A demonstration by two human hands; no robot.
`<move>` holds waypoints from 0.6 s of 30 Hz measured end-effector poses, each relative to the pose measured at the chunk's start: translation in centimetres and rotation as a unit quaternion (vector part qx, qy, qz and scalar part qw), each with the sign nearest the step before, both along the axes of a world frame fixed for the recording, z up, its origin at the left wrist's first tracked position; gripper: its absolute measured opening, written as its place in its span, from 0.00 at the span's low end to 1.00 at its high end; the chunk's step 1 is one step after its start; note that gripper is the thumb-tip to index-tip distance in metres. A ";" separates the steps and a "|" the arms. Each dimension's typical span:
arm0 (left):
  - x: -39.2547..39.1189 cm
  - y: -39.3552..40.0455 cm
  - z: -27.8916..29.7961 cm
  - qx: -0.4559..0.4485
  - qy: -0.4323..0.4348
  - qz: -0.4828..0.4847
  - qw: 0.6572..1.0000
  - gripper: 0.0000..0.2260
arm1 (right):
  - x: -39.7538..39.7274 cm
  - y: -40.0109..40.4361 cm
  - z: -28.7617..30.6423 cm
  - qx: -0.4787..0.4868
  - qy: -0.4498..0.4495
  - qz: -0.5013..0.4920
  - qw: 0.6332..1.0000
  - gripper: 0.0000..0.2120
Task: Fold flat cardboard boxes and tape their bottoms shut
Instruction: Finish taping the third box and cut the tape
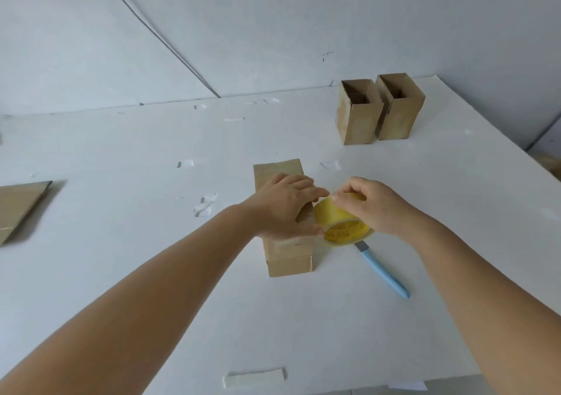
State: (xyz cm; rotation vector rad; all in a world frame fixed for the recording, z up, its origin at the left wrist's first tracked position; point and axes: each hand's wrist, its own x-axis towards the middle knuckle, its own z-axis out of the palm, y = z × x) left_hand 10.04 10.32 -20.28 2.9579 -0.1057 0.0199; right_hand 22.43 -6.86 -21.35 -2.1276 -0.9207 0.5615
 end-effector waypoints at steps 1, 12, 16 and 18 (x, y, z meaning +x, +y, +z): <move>-0.1 0.3 -0.5 -0.010 -0.017 0.000 1.000 0.30 | 0.4 -0.7 -0.4 0.012 0.036 -0.004 0.999 0.12; -0.5 1.3 -1.9 -0.018 -0.042 -0.023 0.999 0.29 | 1.3 -0.4 -1.4 -0.123 -0.044 -0.028 0.991 0.18; -0.1 1.4 -1.1 -0.030 -0.014 -0.018 0.999 0.30 | 1.4 -0.1 -0.9 -0.153 -0.089 -0.028 0.984 0.17; 0.4 1.5 0.0 -0.048 0.032 -0.013 0.998 0.32 | 1.5 -0.1 -0.4 -0.151 -0.092 -0.024 0.984 0.17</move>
